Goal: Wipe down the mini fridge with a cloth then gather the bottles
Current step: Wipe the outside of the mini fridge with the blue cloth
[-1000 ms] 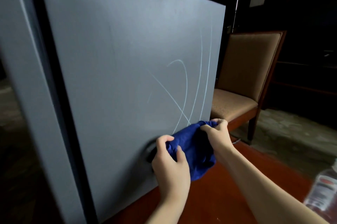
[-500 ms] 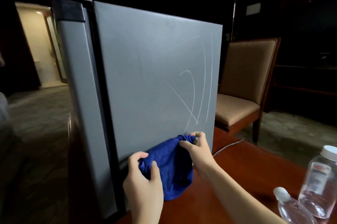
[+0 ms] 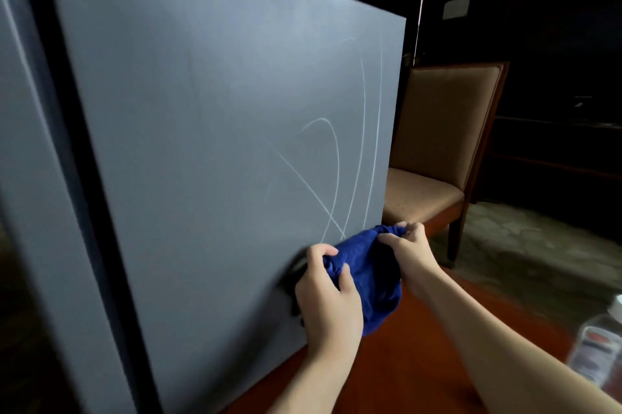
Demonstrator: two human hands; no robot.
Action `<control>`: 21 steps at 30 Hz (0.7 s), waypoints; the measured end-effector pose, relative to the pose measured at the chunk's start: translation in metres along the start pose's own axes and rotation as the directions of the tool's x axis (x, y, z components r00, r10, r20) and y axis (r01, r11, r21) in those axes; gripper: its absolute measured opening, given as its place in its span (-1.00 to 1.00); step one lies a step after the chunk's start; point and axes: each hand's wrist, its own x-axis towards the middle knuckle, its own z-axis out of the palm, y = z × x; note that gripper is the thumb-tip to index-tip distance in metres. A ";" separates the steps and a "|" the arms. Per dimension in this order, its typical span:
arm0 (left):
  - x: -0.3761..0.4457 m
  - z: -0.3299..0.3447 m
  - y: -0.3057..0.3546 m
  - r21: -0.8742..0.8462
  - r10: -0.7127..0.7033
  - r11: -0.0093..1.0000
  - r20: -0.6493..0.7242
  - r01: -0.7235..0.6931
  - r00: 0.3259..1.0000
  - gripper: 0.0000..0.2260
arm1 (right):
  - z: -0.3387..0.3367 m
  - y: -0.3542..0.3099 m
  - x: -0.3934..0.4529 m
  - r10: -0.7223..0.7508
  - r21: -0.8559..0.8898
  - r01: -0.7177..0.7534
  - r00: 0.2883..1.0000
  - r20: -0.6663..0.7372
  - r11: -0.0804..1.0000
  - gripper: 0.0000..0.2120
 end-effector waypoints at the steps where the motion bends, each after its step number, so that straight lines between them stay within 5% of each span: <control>1: 0.002 0.005 0.005 -0.014 -0.009 1.000 -0.006 0.009 1.000 -0.84 | -0.002 -0.005 0.004 -0.005 0.008 0.005 1.000 -0.010 1.000 -0.67; 6: 0.005 0.001 0.012 -0.041 0.000 0.999 -0.038 -0.001 0.999 -0.84 | 0.001 -0.015 -0.003 -0.023 0.106 0.025 1.000 -0.020 0.994 -0.68; 10: -0.008 -0.021 -0.007 -0.001 -0.014 1.000 -0.051 0.014 0.999 -0.80 | 0.011 0.028 -0.033 0.010 -0.170 -0.004 0.999 0.034 0.985 -0.74; 14: -0.022 -0.045 -0.024 0.109 -0.142 0.984 0.027 0.139 0.989 -0.77 | 0.024 0.054 -0.070 0.117 -0.183 -0.105 0.991 0.059 0.978 -0.85; 21: -0.014 -0.050 0.001 0.028 -0.173 0.985 0.021 0.172 0.985 -0.79 | 0.021 -0.018 -0.065 0.008 -0.071 -0.004 0.998 0.056 0.997 -0.80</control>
